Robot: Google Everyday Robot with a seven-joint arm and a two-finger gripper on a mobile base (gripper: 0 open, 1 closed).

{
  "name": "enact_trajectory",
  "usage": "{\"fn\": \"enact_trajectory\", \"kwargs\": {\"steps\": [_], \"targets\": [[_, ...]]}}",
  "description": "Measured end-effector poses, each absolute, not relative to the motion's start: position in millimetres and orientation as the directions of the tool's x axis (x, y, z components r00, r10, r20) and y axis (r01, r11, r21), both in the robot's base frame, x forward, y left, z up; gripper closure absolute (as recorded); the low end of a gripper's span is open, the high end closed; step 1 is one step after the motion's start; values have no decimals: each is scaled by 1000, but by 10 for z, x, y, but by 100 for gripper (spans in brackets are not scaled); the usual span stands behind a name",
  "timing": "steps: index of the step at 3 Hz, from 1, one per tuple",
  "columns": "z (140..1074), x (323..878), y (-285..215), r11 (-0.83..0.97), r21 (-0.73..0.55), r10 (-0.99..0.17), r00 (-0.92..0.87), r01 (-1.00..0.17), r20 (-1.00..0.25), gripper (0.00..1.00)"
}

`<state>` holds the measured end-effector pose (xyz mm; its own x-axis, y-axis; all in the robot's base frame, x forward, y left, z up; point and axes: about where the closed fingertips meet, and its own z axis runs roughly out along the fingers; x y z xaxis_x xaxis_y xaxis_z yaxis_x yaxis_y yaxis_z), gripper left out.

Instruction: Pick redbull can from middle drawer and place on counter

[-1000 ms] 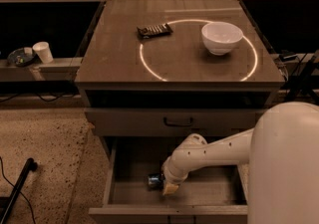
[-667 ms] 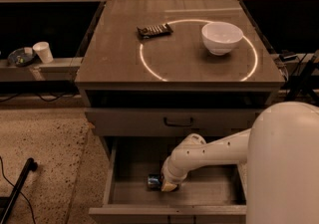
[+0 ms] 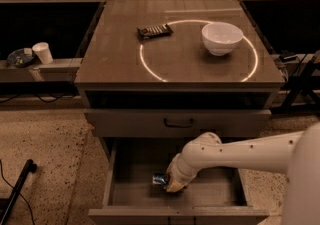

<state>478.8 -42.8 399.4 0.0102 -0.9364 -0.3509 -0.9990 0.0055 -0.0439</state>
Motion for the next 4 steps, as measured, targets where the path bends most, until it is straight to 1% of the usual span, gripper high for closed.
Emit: {"fn": "enact_trajectory", "kwargs": {"steps": [1, 2, 3, 4], "targets": [[4579, 4705, -719, -9, -86, -941, 37, -996, -336, 100], [5592, 4682, -1260, -23, -155, -956, 67, -988, -286, 100], [6251, 4764, -1608, -41, -183, -969, 84, -982, -234, 100], [7059, 4881, -2083, -53, -219, -978, 95, -974, -188, 100]]}}
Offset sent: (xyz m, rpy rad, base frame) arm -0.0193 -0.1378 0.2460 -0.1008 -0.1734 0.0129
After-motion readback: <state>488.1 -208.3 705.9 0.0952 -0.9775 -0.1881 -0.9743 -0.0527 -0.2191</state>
